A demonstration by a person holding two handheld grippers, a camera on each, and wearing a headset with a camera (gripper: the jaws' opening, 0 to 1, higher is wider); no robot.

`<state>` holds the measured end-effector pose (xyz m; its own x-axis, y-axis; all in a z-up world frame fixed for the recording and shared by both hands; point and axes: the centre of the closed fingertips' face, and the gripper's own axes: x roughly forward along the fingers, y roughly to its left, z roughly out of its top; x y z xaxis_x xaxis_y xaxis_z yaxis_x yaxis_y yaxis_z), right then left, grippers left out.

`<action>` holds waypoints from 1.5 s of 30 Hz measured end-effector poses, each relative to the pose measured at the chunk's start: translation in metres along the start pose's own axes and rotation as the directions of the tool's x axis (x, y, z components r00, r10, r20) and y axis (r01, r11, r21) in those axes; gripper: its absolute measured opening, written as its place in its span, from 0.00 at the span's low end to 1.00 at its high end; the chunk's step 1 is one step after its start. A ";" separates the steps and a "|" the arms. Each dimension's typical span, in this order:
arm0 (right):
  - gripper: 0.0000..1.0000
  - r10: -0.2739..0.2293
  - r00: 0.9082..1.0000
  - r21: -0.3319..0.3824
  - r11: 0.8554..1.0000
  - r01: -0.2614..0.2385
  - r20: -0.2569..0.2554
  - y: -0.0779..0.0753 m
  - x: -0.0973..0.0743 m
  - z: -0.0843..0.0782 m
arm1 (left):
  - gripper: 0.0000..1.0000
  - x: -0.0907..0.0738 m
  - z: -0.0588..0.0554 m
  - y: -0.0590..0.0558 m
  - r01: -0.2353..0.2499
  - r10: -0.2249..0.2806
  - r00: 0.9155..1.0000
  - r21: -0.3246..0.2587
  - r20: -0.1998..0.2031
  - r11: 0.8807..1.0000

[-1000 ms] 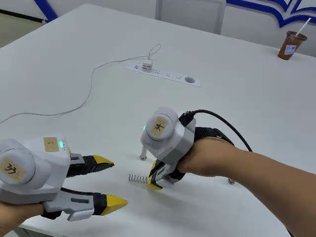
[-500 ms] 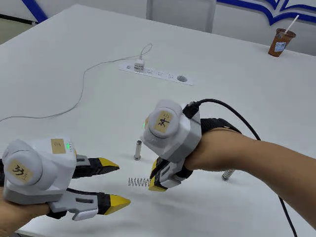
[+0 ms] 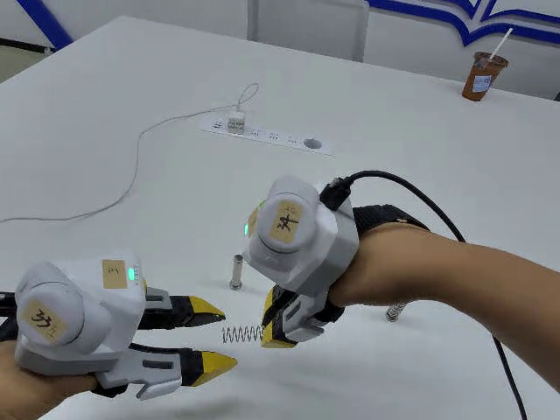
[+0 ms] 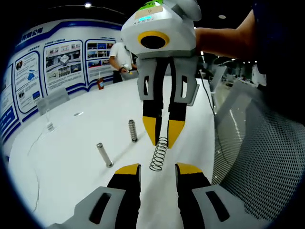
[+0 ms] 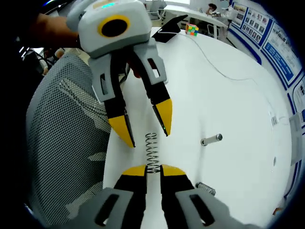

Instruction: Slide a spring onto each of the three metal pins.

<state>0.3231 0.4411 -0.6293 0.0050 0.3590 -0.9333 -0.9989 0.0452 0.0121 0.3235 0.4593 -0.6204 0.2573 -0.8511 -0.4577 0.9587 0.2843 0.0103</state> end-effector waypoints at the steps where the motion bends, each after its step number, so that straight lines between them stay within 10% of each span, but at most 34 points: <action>1: 0.11 0.001 1.000 -0.002 1.000 -0.001 0.000 0.001 0.000 0.000 | 0.28 0.000 0.000 0.000 0.002 -0.002 1.000 0.004 0.001 1.000; 45: 0.11 -0.016 0.997 -0.064 0.998 0.020 0.071 0.011 -0.025 0.034 | 0.11 0.003 0.003 -0.008 0.034 -0.035 0.999 0.077 0.008 0.996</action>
<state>0.3133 0.4638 -0.5935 0.0241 0.4239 -0.9054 -0.9995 -0.0070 -0.0298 0.3172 0.4533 -0.6193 0.2244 -0.8639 -0.4510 0.9735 0.2201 0.0629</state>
